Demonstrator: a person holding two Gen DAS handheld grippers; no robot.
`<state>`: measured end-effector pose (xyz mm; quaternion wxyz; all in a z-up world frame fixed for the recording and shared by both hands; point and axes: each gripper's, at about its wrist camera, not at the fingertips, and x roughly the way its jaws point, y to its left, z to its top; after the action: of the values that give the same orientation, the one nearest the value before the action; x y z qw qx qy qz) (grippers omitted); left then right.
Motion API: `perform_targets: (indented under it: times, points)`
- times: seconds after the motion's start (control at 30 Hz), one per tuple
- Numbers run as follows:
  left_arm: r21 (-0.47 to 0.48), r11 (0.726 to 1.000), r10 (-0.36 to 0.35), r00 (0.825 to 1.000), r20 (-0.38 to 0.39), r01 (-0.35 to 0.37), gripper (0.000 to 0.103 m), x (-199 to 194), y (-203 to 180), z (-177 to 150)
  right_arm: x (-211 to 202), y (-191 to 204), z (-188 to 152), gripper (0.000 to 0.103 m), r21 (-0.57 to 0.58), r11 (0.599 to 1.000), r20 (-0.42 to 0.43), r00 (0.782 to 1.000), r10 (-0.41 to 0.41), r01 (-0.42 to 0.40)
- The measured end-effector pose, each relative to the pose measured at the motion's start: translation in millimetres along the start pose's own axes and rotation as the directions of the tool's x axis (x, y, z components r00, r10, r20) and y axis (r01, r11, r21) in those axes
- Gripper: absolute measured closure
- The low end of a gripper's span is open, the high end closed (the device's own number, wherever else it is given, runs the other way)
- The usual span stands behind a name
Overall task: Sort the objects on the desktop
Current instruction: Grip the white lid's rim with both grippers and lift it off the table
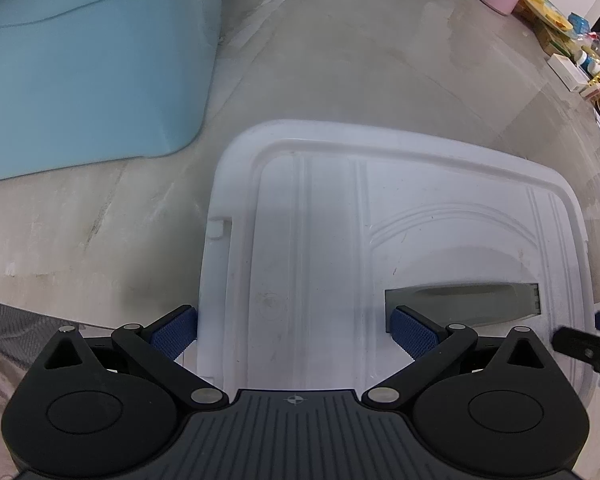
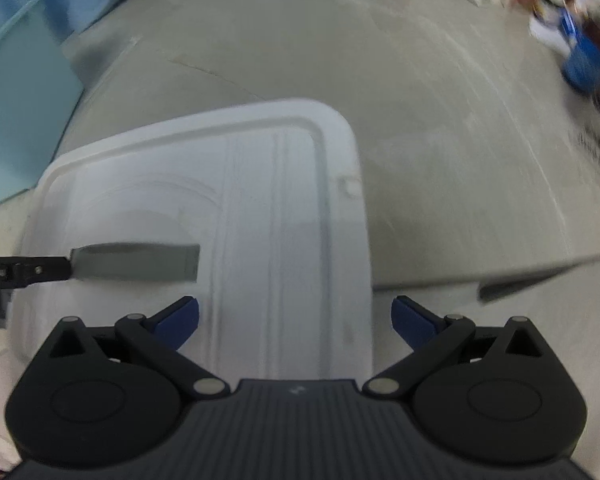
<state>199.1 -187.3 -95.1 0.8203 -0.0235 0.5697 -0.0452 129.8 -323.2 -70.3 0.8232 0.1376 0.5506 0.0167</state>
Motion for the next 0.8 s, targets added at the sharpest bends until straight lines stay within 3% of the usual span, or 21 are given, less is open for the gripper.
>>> perform_targets:
  times: [0.2,0.37,0.8]
  points:
    - [0.016,1.000,-0.003,1.000,-0.006,0.003,0.000,1.8,-1.3,3.4,15.0,-33.1,-1.0,0.000,0.119,0.976,-0.057,0.980,0.192,-0.184]
    - [0.019,1.000,-0.003,1.000,-0.007,0.003,0.000,5.5,1.5,8.2,42.6,-36.3,8.8,0.000,0.176,0.935,-0.085,0.942,0.325,-0.306]
    - [0.024,1.000,-0.016,1.000,0.009,0.016,0.000,5.6,0.5,1.8,52.7,-33.8,19.5,0.004,0.177,0.935,-0.109,0.938,0.328,-0.307]
